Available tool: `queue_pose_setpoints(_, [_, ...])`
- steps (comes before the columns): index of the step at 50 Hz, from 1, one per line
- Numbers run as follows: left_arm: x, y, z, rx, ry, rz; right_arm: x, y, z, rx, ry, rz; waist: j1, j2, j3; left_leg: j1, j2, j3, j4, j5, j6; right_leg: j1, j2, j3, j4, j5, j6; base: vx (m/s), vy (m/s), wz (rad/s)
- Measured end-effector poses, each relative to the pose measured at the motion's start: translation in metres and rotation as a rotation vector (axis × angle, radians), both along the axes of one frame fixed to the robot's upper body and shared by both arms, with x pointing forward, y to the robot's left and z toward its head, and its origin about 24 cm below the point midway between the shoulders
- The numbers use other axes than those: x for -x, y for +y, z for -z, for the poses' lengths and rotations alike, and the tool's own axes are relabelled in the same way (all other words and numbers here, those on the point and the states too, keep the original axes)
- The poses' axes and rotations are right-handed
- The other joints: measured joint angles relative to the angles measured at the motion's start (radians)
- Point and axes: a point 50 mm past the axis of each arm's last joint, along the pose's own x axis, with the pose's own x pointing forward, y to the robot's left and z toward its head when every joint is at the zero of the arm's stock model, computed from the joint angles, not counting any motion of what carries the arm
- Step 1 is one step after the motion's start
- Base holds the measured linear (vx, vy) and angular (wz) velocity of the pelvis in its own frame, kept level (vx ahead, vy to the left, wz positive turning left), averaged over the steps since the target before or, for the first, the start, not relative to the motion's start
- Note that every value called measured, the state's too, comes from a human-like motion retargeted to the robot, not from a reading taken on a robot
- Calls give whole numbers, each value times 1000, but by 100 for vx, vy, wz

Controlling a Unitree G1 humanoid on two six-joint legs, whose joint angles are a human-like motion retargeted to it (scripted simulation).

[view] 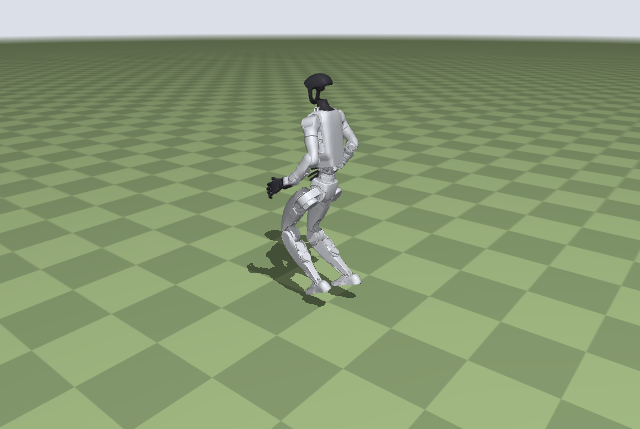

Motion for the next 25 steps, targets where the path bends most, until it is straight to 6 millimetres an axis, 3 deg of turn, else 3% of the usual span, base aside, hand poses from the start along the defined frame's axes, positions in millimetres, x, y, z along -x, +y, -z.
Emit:
queue_pose_setpoints(4, [-16,-1,-12,-4,-67,-4,8,9,3,-25,18,-41,-10,-1,-36,-21,31,-4,88,-17,-14,-35,36,-2,-11,-69,-32,0,0,0])
queue_pose_setpoints(10, [-33,2,-21,-32,-130,-20,6,10,-1,-8,12,-73,-18,14,-23,-8,81,-11,189,-37,-53,-24,93,-9,-12,-171,-82,-2,1,-18])
queue_pose_setpoints(13, [-26,2,-9,-50,-73,-10,-3,8,-8,-3,-28,-65,-15,15,-40,-11,86,-15,162,0,-60,-46,94,-16,-22,-108,-61,-4,3,-28])
queue_pose_setpoints(19, [7,2,15,-76,71,47,-27,9,-27,-6,-130,-78,-5,-1,-86,-56,51,-13,82,89,-57,-149,46,-18,3,131,38,-8,3,-22])
queue_pose_setpoints(25, [30,6,25,-70,154,46,-47,15,-42,15,-222,-103,17,-14,-111,-96,-10,9,71,26,11,-231,-66,-29,96,171,70,-12,5,-13])
